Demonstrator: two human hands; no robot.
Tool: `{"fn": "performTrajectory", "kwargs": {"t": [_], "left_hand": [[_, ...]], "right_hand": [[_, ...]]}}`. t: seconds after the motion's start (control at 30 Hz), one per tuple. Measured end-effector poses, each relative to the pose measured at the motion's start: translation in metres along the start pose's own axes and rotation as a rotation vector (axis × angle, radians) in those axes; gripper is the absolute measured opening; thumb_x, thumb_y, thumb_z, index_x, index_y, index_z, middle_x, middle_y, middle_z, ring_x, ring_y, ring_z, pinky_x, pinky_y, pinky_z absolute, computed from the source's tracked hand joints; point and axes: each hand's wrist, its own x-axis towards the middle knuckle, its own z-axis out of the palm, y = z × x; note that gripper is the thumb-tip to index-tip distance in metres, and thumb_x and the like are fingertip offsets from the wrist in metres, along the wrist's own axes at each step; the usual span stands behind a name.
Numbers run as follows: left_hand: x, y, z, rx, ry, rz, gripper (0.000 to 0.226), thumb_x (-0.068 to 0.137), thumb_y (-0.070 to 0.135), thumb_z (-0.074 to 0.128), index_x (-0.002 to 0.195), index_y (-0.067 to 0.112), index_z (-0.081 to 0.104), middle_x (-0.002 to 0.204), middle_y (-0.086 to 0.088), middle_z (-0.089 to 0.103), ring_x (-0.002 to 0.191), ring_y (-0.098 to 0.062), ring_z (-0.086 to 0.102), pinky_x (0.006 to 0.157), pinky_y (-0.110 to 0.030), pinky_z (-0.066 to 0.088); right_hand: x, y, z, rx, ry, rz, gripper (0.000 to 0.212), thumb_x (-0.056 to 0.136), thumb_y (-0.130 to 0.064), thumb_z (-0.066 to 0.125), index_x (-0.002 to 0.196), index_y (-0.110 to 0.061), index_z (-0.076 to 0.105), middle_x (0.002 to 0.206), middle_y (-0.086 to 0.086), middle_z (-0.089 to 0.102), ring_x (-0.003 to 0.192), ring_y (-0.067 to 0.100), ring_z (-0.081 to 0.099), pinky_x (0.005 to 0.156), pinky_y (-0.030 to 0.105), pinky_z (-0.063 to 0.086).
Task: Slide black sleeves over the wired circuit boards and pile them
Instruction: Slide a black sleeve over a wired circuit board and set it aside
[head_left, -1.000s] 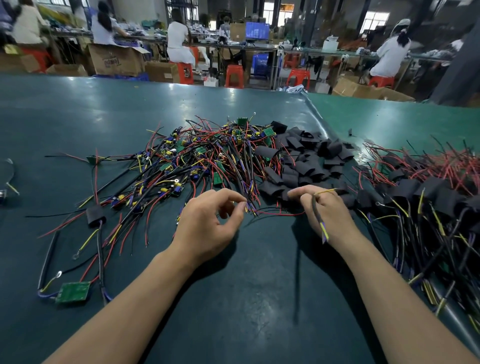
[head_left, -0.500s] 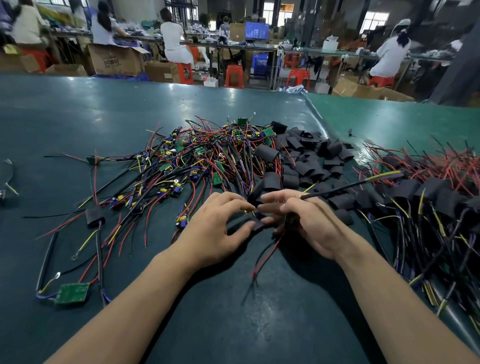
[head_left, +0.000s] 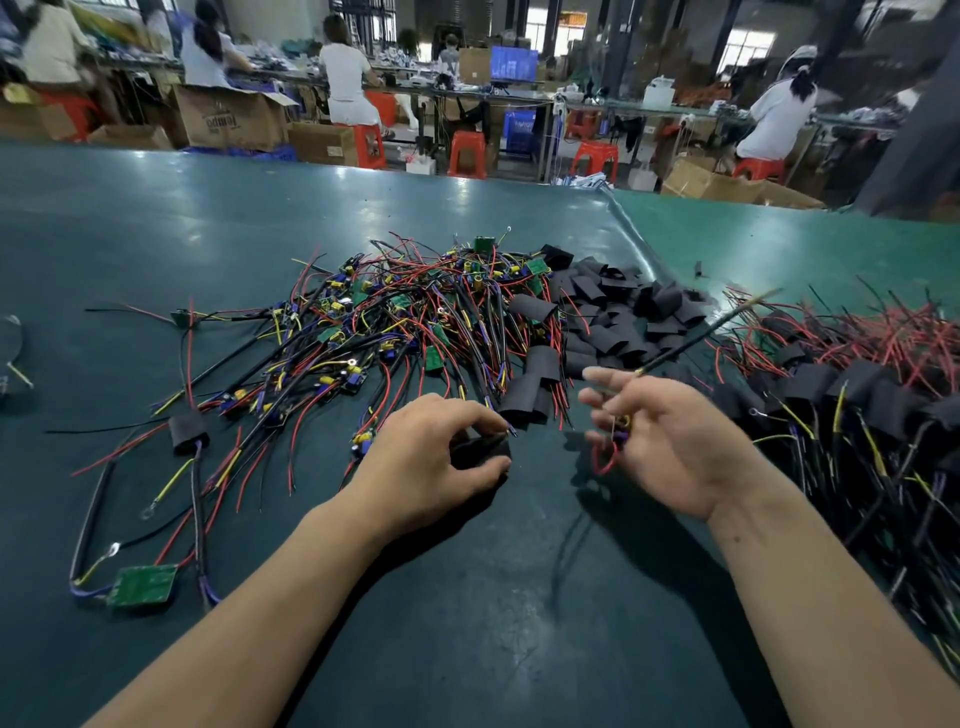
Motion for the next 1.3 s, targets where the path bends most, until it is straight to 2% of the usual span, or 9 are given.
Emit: {"fn": "performTrajectory", "kwargs": {"t": [0.07,0.1,0.2,0.3,0.47,0.57,0.73,1.03,1.3], "left_hand": [[0.000,0.000,-0.001,-0.030,0.008,-0.023,0.025,0.076,0.027,0.081,0.100,0.030,0.073,0.077,0.028,0.057,0.082,-0.004,0.058,0.077,-0.023,0.046],[0.000,0.000,-0.002,-0.040,-0.004,-0.024,0.026,0.077,0.027,0.080,0.102,0.029,0.073,0.082,0.024,0.061,0.085,-0.005,0.059,0.080,-0.025,0.048],[0.000,0.000,-0.002,-0.073,-0.042,-0.017,0.032,0.078,0.025,0.081,0.108,0.027,0.069,0.096,0.017,0.068,0.094,-0.009,0.061,0.087,-0.035,0.051],[0.001,-0.002,-0.004,-0.172,0.017,-0.032,0.033,0.077,0.021,0.082,0.107,0.024,0.069,0.098,0.013,0.071,0.093,-0.007,0.064,0.086,-0.035,0.052],[0.001,0.001,-0.004,-0.275,0.127,0.040,0.039,0.074,0.015,0.085,0.107,0.024,0.066,0.100,0.014,0.070,0.095,-0.005,0.065,0.084,-0.023,0.050],[0.002,0.002,-0.002,-0.293,0.231,0.059,0.044,0.073,0.015,0.083,0.109,0.029,0.061,0.102,0.011,0.071,0.097,-0.009,0.067,0.084,-0.026,0.051],[0.003,0.000,-0.003,-0.297,0.382,0.024,0.037,0.072,0.017,0.080,0.106,0.015,0.065,0.102,0.004,0.070,0.094,-0.014,0.066,0.082,-0.041,0.054],[0.003,-0.001,-0.002,-0.293,0.421,0.057,0.047,0.072,0.018,0.080,0.113,0.026,0.057,0.105,0.004,0.068,0.094,-0.018,0.065,0.080,-0.042,0.053],[0.004,-0.004,0.000,-0.271,0.414,0.106,0.044,0.074,0.029,0.076,0.114,0.028,0.057,0.107,0.005,0.067,0.095,-0.017,0.063,0.079,-0.039,0.052]], "right_hand": [[-0.004,-0.006,-0.005,0.125,-0.075,-0.067,0.032,0.083,0.015,0.047,0.110,0.001,0.059,0.098,0.017,0.064,0.086,0.022,0.066,0.082,0.029,0.060],[-0.005,-0.008,-0.007,0.141,-0.101,-0.105,0.032,0.081,0.011,0.054,0.111,0.003,0.059,0.102,0.020,0.069,0.093,0.027,0.070,0.085,0.031,0.059],[-0.006,-0.007,-0.008,0.013,-0.088,-0.228,0.037,0.073,-0.006,0.069,0.109,-0.002,0.062,0.106,0.020,0.072,0.101,0.030,0.071,0.077,0.029,0.059],[-0.005,-0.004,-0.004,-0.095,0.041,-0.323,0.031,0.063,-0.018,0.079,0.091,-0.009,0.068,0.095,0.018,0.074,0.088,0.029,0.074,0.066,0.028,0.058],[0.000,-0.007,-0.010,0.062,0.239,-0.407,0.012,0.076,-0.010,0.072,0.085,-0.007,0.067,0.077,0.009,0.074,0.072,0.022,0.074,0.062,0.025,0.059],[0.000,-0.008,-0.014,-0.013,0.220,-0.392,0.012,0.074,-0.008,0.072,0.085,-0.006,0.067,0.073,0.008,0.073,0.068,0.022,0.073,0.062,0.026,0.058],[0.001,-0.004,-0.016,-0.104,0.178,-0.347,0.011,0.084,0.004,0.068,0.083,-0.007,0.067,0.073,0.010,0.073,0.066,0.023,0.072,0.061,0.026,0.058],[0.003,-0.003,-0.019,-0.224,0.189,-0.319,0.013,0.079,0.005,0.073,0.086,-0.005,0.069,0.070,0.012,0.072,0.066,0.024,0.072,0.061,0.028,0.058],[0.006,0.001,-0.016,-0.351,0.235,-0.413,0.015,0.079,0.004,0.075,0.084,-0.009,0.069,0.066,0.008,0.072,0.063,0.022,0.073,0.060,0.026,0.058]]}}
